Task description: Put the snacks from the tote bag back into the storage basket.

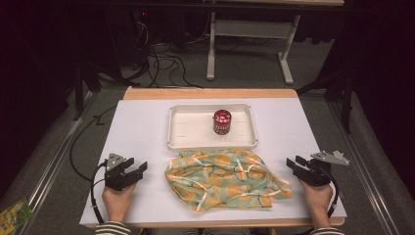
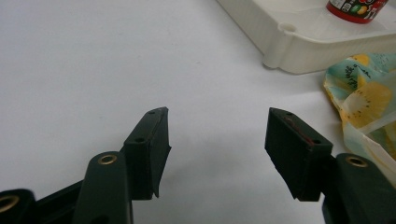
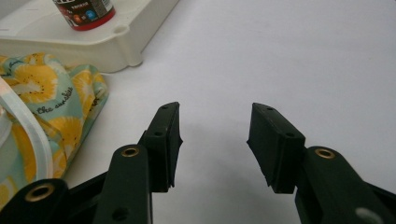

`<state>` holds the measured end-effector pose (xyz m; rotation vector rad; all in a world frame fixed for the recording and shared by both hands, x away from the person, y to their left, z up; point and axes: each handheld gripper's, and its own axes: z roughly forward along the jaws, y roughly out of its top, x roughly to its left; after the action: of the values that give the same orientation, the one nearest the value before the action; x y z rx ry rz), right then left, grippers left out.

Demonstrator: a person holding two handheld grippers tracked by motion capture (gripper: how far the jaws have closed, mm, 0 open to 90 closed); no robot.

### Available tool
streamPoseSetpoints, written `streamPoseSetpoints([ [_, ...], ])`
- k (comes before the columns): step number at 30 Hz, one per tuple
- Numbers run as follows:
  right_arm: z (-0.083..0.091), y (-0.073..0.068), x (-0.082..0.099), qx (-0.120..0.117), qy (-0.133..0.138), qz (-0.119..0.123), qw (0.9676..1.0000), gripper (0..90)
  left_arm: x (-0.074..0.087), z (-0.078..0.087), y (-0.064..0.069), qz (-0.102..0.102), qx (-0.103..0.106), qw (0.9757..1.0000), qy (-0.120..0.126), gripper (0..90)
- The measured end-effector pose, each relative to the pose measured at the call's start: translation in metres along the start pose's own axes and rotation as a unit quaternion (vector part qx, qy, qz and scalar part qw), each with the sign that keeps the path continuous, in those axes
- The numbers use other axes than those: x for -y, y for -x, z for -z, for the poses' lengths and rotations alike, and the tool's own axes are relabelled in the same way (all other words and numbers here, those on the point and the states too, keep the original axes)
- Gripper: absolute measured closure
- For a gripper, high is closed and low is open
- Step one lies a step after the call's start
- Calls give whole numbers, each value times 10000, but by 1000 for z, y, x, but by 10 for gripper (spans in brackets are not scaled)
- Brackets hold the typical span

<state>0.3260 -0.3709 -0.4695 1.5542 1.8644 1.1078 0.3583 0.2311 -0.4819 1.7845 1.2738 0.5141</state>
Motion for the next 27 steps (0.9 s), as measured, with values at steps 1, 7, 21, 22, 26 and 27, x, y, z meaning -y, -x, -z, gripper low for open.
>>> streamPoseSetpoints([
  [1, -1, 0, 0, 7, -4, 7, 10000, 541, 0, 0, 0, -14, -5, 10000, -14, 402],
  [7, -4, 1, 3, 76, -76, -44, 9999, 541, 0, -1, 0, 14, -31, 10000, -7, 402],
  [21, -8, -5, 4, 290, -247, 241, 9990, 508, 1, -4, 3, -112, -175, 9997, -125, 387],
  [22, -8, -6, 4, 324, -245, 241, 9989, 504, 1, -4, 3, -158, -195, 9996, -122, 387],
  [26, -9, -7, 5, 431, -280, 283, 9983, 478, 2, -4, 5, -194, -236, 9994, -133, 384],
  [27, -10, -7, 5, 456, -302, 261, 9982, 472, 2, -4, 5, -195, -234, 9994, -131, 384],
])
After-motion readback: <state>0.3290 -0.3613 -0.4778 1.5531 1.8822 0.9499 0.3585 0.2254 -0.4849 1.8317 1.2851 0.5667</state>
